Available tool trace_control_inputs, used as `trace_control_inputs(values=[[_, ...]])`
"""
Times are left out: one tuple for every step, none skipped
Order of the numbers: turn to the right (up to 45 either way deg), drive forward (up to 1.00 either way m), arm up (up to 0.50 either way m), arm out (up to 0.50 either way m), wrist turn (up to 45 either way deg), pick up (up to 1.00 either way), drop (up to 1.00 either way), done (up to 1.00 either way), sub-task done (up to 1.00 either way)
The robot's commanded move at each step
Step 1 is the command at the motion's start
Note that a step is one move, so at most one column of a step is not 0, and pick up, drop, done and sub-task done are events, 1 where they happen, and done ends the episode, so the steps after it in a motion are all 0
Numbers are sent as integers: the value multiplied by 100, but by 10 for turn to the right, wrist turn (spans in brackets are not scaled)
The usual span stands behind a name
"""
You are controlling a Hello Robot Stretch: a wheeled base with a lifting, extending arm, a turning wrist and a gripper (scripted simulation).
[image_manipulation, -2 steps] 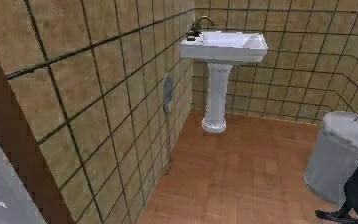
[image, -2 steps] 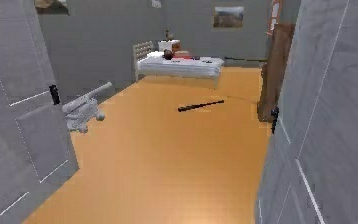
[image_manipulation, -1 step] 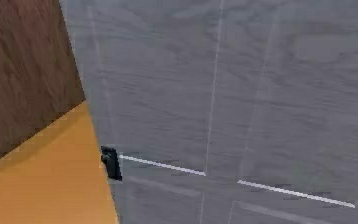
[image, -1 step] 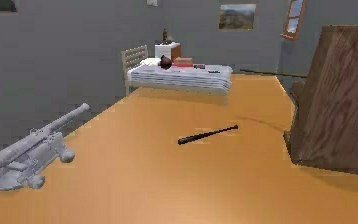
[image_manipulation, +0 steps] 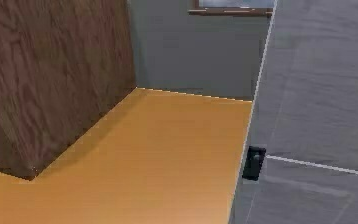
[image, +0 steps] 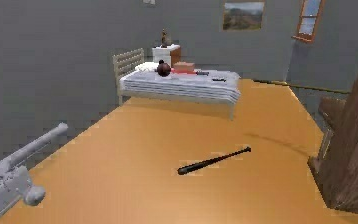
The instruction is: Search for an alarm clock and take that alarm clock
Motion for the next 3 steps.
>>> trace_control_inputs(values=[[300,0,0,0,0,0,0,0,0],[0,100,0,0,0,0,0,0,0],[0,100,0,0,0,0,0,0,0]])
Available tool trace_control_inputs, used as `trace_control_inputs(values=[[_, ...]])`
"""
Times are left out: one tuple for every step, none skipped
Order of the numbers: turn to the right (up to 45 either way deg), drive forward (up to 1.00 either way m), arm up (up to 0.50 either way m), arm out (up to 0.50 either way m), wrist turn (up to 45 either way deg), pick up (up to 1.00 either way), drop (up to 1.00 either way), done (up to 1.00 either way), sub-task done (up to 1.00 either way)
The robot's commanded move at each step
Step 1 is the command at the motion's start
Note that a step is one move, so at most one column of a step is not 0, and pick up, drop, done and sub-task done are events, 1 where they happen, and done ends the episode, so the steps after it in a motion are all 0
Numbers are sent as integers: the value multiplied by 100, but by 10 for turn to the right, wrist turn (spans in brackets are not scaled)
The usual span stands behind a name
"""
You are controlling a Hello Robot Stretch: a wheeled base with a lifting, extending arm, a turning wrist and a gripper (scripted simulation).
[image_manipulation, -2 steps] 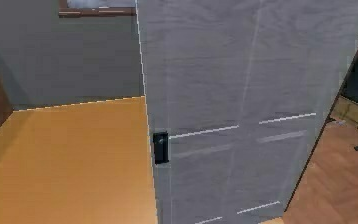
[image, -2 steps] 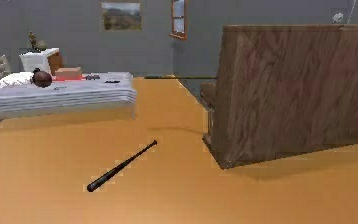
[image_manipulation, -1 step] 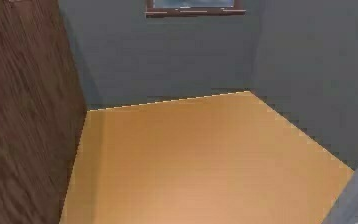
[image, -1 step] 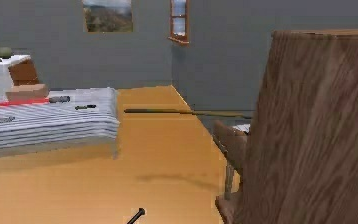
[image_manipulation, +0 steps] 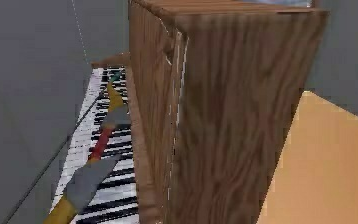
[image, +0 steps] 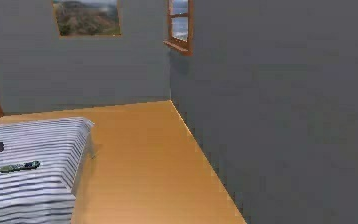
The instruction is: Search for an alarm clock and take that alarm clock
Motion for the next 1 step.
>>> trace_control_inputs(values=[[0,15,0,0,0,0,0,0,0]])
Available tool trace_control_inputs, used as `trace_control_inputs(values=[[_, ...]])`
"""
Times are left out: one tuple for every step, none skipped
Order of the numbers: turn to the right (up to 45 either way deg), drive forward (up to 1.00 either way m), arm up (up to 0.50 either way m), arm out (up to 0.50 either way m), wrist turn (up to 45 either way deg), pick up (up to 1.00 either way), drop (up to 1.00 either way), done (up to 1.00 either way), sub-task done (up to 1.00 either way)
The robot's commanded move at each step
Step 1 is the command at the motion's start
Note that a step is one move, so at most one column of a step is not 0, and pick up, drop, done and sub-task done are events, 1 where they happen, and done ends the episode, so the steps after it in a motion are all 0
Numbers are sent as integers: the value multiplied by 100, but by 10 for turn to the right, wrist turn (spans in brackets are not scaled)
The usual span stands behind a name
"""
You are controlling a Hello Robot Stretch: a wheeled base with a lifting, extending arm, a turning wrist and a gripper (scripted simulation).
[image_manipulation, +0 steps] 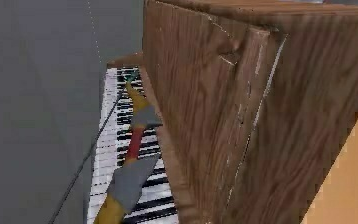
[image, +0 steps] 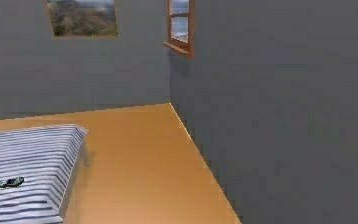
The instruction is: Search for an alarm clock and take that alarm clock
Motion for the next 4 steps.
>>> trace_control_inputs(values=[[-360,0,0,0,0,0,0,0,0],[0,35,0,0,0,0,0,0,0],[210,0,0,0,0,0,0,0,0],[0,100,0,0,0,0,0,0,0]])
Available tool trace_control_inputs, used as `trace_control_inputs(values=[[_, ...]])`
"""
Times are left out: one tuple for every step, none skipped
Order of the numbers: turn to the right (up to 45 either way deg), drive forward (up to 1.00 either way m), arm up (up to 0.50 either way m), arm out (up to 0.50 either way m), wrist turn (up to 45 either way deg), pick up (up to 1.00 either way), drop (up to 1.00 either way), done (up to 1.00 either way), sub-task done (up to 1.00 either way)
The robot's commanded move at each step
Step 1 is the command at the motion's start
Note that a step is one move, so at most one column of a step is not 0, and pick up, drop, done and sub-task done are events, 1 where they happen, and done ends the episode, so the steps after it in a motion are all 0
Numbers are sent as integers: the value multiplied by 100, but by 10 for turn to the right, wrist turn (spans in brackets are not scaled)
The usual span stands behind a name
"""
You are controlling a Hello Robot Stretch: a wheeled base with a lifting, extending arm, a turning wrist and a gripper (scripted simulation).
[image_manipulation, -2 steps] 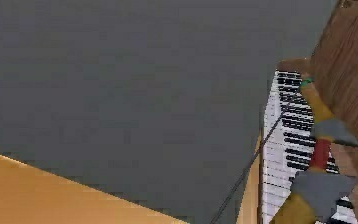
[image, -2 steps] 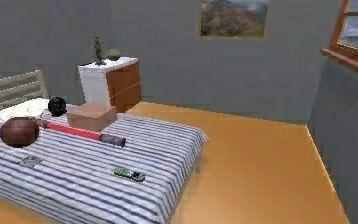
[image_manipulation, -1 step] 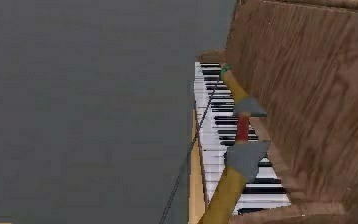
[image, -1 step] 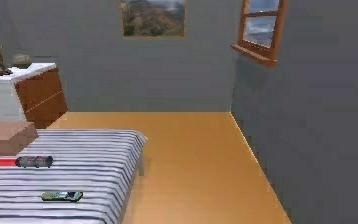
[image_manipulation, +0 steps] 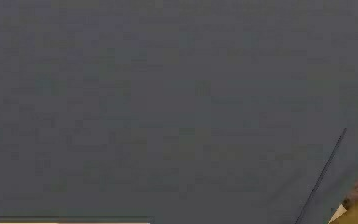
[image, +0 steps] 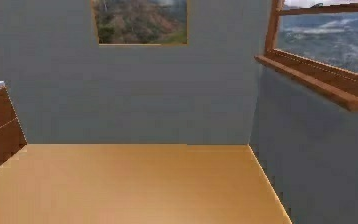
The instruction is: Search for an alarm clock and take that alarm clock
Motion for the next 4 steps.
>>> trace_control_inputs(values=[[30,0,0,0,0,0,0,0,0],[0,85,0,0,0,0,0,0,0],[-420,0,0,0,0,0,0,0,0],[0,50,0,0,0,0,0,0,0]])
